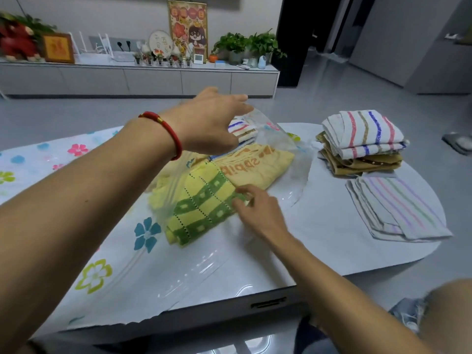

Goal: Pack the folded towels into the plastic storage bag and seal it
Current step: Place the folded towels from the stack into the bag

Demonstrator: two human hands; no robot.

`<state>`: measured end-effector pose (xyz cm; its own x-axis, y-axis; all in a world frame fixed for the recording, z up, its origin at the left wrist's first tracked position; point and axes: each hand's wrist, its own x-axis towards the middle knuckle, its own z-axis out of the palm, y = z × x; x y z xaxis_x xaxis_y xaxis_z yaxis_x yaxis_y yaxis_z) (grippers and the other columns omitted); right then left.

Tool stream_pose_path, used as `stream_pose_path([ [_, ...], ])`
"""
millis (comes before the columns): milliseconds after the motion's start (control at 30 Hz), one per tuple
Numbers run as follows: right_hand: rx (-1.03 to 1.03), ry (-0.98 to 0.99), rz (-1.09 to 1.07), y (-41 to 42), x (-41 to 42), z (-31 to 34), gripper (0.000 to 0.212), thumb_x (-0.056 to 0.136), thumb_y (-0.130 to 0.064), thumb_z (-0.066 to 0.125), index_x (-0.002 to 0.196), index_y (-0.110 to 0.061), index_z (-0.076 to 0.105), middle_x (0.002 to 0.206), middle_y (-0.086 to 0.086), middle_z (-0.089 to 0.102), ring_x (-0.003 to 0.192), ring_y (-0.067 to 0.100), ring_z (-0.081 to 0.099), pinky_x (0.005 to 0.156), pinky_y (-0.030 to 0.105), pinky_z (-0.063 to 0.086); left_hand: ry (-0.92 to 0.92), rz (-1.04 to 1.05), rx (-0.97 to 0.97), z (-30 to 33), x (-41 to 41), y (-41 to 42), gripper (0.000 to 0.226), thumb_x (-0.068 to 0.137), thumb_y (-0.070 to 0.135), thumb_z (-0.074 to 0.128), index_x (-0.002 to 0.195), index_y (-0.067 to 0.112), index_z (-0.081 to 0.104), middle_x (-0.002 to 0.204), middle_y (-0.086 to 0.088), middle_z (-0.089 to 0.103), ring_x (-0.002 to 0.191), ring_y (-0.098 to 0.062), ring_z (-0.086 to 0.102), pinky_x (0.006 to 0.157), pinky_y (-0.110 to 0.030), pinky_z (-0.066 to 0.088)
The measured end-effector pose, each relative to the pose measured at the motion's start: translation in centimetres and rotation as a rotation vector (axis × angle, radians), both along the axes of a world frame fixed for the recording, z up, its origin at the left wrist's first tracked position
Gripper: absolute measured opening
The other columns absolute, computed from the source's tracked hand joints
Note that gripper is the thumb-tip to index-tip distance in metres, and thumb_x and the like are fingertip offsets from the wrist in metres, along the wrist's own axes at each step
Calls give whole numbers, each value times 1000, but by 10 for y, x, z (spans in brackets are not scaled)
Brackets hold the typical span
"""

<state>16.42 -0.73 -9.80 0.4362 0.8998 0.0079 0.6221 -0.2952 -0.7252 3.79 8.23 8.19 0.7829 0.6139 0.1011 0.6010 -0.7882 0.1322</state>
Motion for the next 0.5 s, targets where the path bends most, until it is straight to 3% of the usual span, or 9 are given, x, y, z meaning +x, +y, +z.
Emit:
stream_pose_path([
  [67, 127, -13, -239, -7, 44, 14, 29, 89, -38, 59, 103, -22, 79, 94, 2, 79, 87, 24, 70, 81, 35, 56, -49, -2, 38, -6, 2, 2, 72, 84, 23, 58, 151, 31, 34, 163, 10, 22, 149, -33, 13, 116, -63, 21],
  [167, 347, 34, -564, -13, 121, 40, 26, 87, -36, 55, 74, -19, 70, 68, -3, 66, 69, 21, 62, 68, 33, 48, -91, -6, 68, -14, 8, 4, 70, 83, 27, 59, 149, 32, 36, 163, 9, 21, 148, -35, 14, 112, -66, 25],
  [300, 193, -280, -697, -2, 222, 58, 32, 95, -27, 55, 114, -10, 74, 112, 16, 74, 98, 32, 65, 88, 40, 53, -122, 11, 91, -20, 12, 5, 71, 84, 29, 62, 149, 34, 36, 163, 10, 18, 148, -34, 14, 112, -67, 26],
  [433, -17, -589, -625, 16, 299, 72, 43, 100, -30, 52, 141, -18, 59, 140, 21, 52, 133, 40, 44, 112, 51, 36, -164, 8, 98, -27, 13, 6, 66, 85, 29, 63, 146, 37, 40, 162, 6, 25, 145, -31, 20, 112, -60, 29],
  [500, -84, -538, -596, 28, 326, 77, 49, 103, -33, 46, 151, -25, 45, 148, 24, 41, 140, 43, 35, 116, 53, 29, -184, 9, 128, -31, 14, 8, 64, 84, 28, 63, 144, 37, 43, 159, 4, 33, 140, -30, 26, 109, -54, 31],
])
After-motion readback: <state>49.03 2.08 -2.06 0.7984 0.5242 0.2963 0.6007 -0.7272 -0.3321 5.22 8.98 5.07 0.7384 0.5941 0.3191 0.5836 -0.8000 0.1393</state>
